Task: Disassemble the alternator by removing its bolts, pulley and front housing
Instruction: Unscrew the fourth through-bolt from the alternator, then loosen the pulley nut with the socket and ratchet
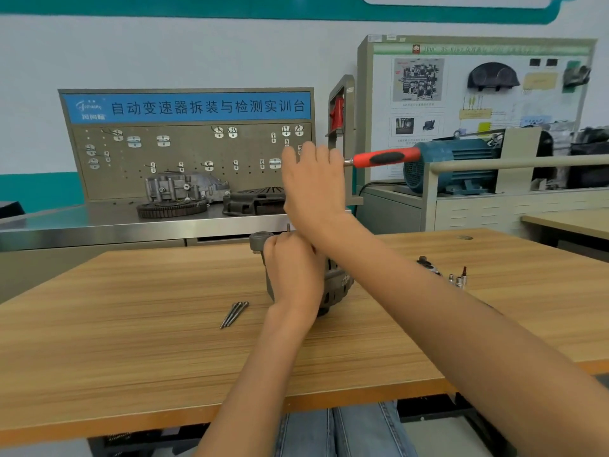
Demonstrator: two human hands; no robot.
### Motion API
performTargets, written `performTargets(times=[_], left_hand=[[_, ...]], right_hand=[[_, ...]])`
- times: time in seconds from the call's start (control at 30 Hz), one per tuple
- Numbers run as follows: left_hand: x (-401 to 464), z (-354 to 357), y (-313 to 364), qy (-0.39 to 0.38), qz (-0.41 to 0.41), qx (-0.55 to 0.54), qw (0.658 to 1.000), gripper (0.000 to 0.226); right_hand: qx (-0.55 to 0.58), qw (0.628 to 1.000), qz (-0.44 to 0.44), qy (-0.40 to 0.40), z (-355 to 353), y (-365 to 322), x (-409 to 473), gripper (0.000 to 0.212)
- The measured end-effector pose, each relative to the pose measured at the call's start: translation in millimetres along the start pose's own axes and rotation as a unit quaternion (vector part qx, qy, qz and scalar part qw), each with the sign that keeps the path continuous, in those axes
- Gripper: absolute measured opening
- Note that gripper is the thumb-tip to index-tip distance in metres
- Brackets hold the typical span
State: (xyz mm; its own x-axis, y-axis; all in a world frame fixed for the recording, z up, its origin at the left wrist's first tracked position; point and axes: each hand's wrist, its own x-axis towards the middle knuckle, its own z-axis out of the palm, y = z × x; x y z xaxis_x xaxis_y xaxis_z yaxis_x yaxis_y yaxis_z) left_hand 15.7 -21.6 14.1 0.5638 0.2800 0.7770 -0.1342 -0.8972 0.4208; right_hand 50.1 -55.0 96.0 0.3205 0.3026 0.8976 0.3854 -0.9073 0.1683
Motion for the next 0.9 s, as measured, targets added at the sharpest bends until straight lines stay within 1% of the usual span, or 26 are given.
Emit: performTargets(times=[0.07, 0.2, 0.33, 0.43, 0.53, 0.67, 0.73, 0.8, 0.87, 0.9], left_hand=[[1.8, -0.7, -0.9, -0.008, 0.008, 0.005, 1.000, 0.045], [7.6, -2.7, -4.6, -0.048, 0.016, 0.018, 0.999, 0.027], [11.4, -5.8, -4.0, -0.086, -0.003, 0.020, 0.996, 0.021], [15.3, -8.8, -3.1, -0.102, -0.009, 0.038, 0.994, 0.022], [21.7, -11.5, -0.7, -0.133, -0.025, 0.051, 0.989, 0.024], [26.0, -14.6, 4.2, -0.151, -0.039, 0.069, 0.985, 0.024], [28.8, -16.6, 5.5, -0.163, -0.045, 0.082, 0.982, 0.023], [33.6, -18.8, 6.8, -0.182, -0.041, 0.098, 0.977, 0.022], [37.5, -21.4, 8.4, -0.206, -0.006, 0.115, 0.972, 0.020], [39.5, -23.5, 8.9, -0.219, 0.029, 0.129, 0.967, 0.019]], right_hand=[[0.020, 0.999, -0.026, 0.001, -0.8, 10.4, 0.4, 0.030], [0.049, 0.999, 0.011, 0.015, 1.4, 23.6, -9.9, 0.035], [0.066, 0.992, 0.094, 0.053, -0.6, 40.2, -5.1, 0.034], [0.102, 0.977, 0.184, 0.039, 1.0, 62.3, -1.6, 0.026], [0.152, 0.956, 0.248, -0.031, 7.7, 83.2, -11.9, 0.022], [0.206, 0.913, 0.298, -0.185, 33.1, 106.7, -45.4, 0.020], [0.252, 0.882, 0.306, -0.256, 47.8, 113.3, -65.6, 0.016], [0.279, 0.859, 0.301, -0.304, 59.1, 115.8, -82.7, 0.016], [0.283, 0.857, 0.274, -0.334, 67.0, 114.8, -93.0, 0.015], [0.281, 0.857, 0.257, -0.348, 69.2, 112.5, -95.8, 0.014]])
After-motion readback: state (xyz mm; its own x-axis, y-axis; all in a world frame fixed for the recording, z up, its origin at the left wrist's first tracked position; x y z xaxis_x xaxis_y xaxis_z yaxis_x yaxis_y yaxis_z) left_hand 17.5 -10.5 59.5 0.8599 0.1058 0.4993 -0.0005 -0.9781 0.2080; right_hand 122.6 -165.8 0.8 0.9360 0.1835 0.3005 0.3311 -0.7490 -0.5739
